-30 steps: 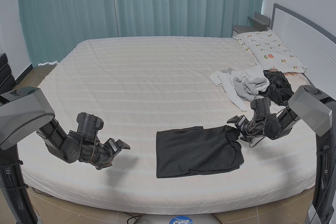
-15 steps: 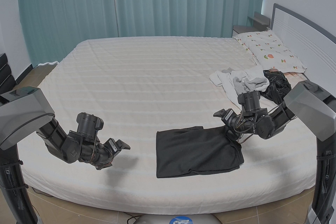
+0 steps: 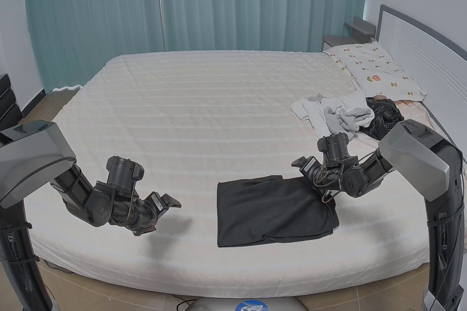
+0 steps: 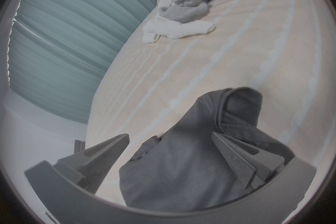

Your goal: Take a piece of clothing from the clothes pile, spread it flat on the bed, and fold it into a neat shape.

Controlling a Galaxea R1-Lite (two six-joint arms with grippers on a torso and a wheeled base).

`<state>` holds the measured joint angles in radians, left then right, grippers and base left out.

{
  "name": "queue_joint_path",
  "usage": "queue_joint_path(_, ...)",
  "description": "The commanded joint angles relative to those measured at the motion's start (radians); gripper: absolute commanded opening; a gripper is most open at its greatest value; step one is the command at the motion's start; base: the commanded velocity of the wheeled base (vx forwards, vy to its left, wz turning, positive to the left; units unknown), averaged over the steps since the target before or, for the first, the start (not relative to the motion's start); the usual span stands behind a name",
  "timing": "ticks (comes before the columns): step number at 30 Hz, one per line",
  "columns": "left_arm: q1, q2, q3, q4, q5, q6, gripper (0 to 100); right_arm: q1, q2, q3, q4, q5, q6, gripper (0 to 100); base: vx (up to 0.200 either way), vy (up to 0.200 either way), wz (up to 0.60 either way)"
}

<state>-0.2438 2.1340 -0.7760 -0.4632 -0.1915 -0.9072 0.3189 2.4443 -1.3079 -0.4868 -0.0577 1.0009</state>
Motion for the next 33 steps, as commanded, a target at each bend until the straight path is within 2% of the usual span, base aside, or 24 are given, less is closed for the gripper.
queue_joint_path(1,0.0,-0.002,0.0,0.0,0.0,-0.001,100,-0.035,0.032,-0.008,-0.012,-0.008,-0.004,100,0.0,0.0,0.0)
queue_joint_path(12,0.0,0.0,-0.002,0.0,0.0,-0.001,100,-0.136,0.035,0.006,-0.07,-0.005,-0.018,100,0.0,0.0,0.0)
queue_joint_path(15,0.001,-0.002,-0.002,0.0,0.0,-0.001,100,-0.156,0.01,0.081,-0.088,0.013,-0.036,100,0.0,0.0,0.0)
queue_joint_path(18,0.0,0.0,-0.002,0.0,0.0,-0.001,100,-0.156,-0.064,0.217,-0.174,0.055,-0.13,100,0.0,0.0,0.0)
queue_joint_path(22,0.0,-0.002,-0.002,0.0,0.0,-0.001,100,-0.158,-0.151,0.464,-0.351,0.179,-0.251,100,0.0,0.0,0.0)
queue_joint_path(25,0.001,-0.002,0.0,0.001,-0.003,-0.004,100,-0.167,-0.16,0.592,-0.45,0.234,-0.324,100,0.0,0.0,0.0)
queue_joint_path(28,0.001,-0.002,0.006,0.0,-0.005,-0.002,100,-0.192,-0.151,0.653,-0.507,0.262,-0.383,100,0.0,0.0,0.0)
queue_joint_path(33,0.001,-0.003,0.011,0.0,-0.009,-0.001,100,-0.208,-0.156,0.728,-0.542,0.383,-0.418,100,0.0,0.0,0.0)
